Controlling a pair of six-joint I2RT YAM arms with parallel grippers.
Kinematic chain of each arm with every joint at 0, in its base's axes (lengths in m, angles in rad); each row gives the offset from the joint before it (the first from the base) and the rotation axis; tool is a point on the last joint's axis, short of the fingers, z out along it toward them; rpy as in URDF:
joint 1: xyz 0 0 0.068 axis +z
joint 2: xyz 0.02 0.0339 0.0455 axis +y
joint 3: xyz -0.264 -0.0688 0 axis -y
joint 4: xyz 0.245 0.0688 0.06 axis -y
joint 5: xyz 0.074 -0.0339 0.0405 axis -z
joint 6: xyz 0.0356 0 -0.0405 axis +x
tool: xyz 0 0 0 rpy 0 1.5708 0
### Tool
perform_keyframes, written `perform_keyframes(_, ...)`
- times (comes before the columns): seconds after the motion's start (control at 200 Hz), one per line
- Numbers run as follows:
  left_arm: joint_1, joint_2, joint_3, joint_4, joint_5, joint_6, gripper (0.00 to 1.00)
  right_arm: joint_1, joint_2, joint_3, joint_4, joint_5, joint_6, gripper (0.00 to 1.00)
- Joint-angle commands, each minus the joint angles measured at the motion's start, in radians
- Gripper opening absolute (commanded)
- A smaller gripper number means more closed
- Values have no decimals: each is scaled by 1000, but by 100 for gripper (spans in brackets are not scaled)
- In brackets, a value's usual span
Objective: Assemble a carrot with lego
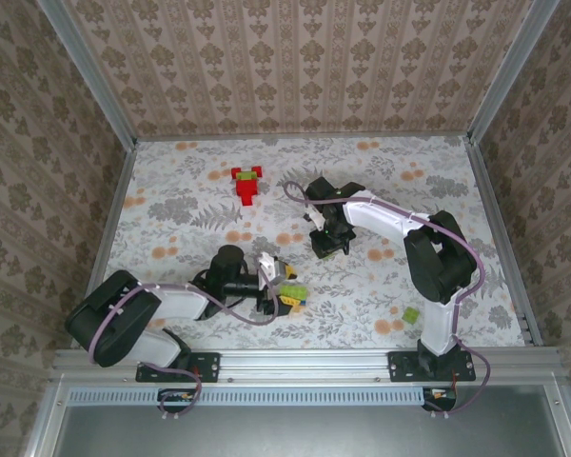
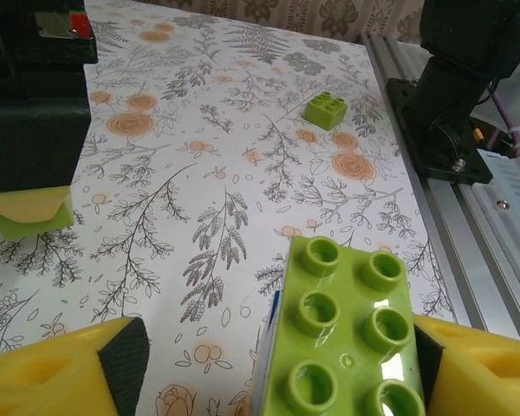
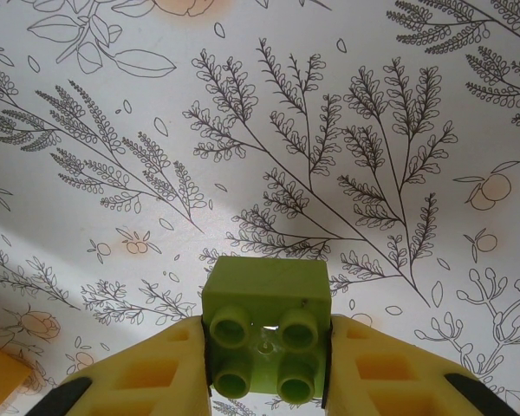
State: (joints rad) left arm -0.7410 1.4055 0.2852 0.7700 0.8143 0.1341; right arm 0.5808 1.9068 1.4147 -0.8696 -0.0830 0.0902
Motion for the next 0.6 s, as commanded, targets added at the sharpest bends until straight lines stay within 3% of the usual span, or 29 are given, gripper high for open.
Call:
perform_keyframes(0.0, -11, 11, 23, -13, 39, 24, 72, 7, 8, -11, -12, 11, 12, 30)
perform_keyframes(0.255, -27, 36, 28, -29, 16, 36, 69, 8, 6, -18, -8, 7, 14, 30)
perform_keyframes(0.595, -29, 30, 26, -34, 8, 45, 51, 8, 9, -24, -5, 8, 19, 30)
